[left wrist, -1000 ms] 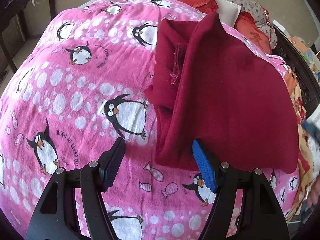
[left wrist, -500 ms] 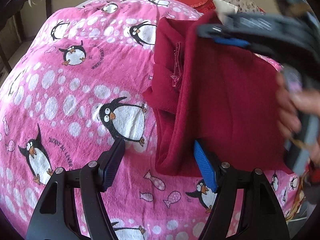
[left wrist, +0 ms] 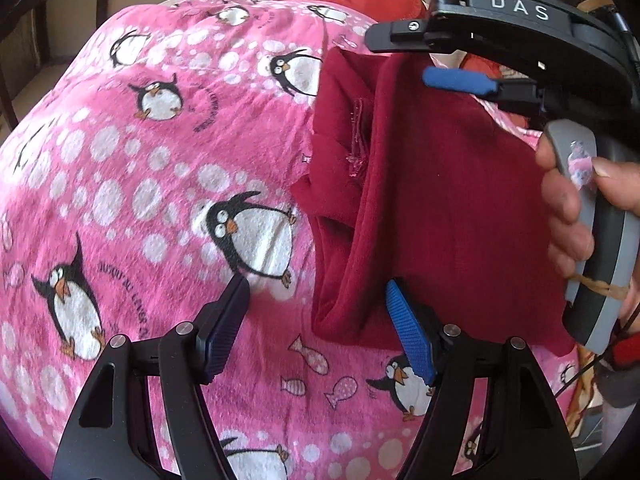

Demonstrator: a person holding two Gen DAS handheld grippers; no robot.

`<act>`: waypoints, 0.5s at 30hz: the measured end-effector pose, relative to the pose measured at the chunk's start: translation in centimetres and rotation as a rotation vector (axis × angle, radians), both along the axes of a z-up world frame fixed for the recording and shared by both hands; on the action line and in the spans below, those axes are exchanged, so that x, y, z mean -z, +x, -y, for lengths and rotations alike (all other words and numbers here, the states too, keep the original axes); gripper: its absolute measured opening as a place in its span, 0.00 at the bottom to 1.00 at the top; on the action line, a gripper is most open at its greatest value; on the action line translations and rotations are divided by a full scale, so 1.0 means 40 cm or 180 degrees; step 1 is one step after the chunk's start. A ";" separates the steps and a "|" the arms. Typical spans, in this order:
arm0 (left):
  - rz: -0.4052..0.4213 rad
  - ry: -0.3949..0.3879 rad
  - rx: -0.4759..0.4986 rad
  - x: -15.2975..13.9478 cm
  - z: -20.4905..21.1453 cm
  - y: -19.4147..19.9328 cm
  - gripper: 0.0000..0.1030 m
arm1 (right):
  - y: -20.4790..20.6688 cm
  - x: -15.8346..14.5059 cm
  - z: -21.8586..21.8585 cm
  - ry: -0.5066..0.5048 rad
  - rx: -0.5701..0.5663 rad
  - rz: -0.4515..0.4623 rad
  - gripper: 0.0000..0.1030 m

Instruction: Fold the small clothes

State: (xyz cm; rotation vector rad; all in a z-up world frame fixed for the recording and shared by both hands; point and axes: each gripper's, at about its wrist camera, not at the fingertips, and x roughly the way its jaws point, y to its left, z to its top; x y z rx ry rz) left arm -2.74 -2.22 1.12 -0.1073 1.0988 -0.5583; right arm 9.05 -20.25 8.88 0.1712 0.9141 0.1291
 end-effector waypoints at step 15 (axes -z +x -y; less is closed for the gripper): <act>0.0103 0.0057 0.0023 -0.010 0.027 0.013 0.69 | 0.013 0.057 -0.051 -0.0515 -0.0140 -0.0201 0.24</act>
